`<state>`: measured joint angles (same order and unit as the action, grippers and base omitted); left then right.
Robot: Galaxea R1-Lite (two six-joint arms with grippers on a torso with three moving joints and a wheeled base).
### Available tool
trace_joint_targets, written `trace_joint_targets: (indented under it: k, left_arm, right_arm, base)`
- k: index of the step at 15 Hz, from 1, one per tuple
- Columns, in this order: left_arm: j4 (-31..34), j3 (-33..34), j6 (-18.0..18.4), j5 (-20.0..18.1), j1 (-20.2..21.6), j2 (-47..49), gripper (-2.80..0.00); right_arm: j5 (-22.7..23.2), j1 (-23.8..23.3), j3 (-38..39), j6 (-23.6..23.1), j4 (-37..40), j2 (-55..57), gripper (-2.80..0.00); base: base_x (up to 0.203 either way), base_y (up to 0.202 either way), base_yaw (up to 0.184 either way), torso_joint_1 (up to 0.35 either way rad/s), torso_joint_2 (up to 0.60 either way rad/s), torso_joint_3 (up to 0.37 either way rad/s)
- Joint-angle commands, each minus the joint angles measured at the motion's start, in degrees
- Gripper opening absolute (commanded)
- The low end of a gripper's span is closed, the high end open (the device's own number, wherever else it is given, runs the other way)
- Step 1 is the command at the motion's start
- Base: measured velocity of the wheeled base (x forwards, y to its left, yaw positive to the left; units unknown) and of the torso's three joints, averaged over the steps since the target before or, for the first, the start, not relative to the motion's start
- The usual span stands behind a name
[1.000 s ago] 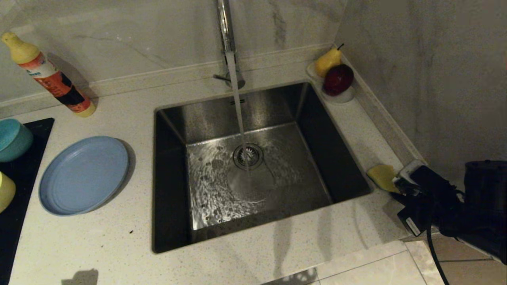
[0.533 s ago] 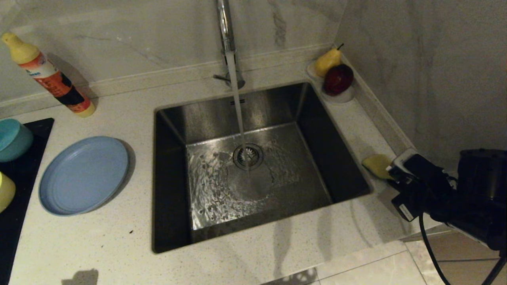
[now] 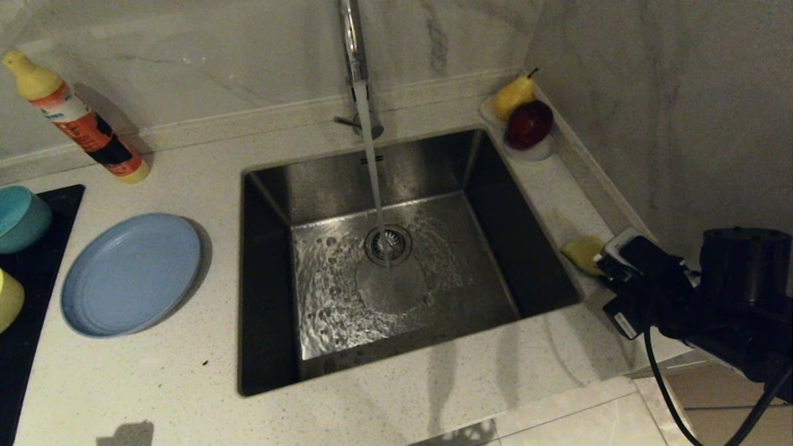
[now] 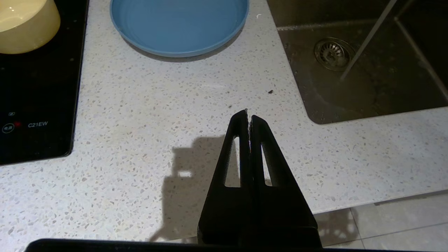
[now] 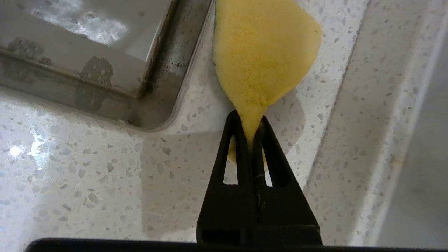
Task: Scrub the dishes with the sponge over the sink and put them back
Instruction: Put down the sponge
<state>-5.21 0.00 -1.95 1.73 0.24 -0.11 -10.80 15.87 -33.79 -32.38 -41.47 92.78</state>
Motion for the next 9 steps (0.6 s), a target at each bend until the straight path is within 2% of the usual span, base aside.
trace_joint_targets:
  k: [1,7,8,9]
  left_arm:
    - [0.01,2.03,-0.07,0.03,0.02,0.11,-2.8]
    - [-0.06,2.11,0.01,0.03,0.02,0.11,-2.8]
    - [0.02,2.03,-0.07,0.03,0.02,0.11,-2.8]
    - [0.01,2.11,-0.04,0.03,0.02,0.11,-2.8]
  right_arm:
    - [-0.18,0.12,-0.22,-0.14,-0.36,0.65,-2.8]
    - [-0.19,0.12,-0.71,0.03,-0.4,0.91,-2.8]
    - [-0.27,0.12,-1.1,0.03,-0.36,0.82,0.0]
    - [-0.42,0.12,-1.1,0.03,-0.39,0.64,0.0]
  base:
    - [0.0,0.0,0.0,0.0,0.0,0.0]
    - [0.0,0.0,0.0,0.0,0.0,0.0]
    - [0.0,0.0,0.0,0.0,0.0,0.0]
    - [0.0,0.0,0.0,0.0,0.0,0.0]
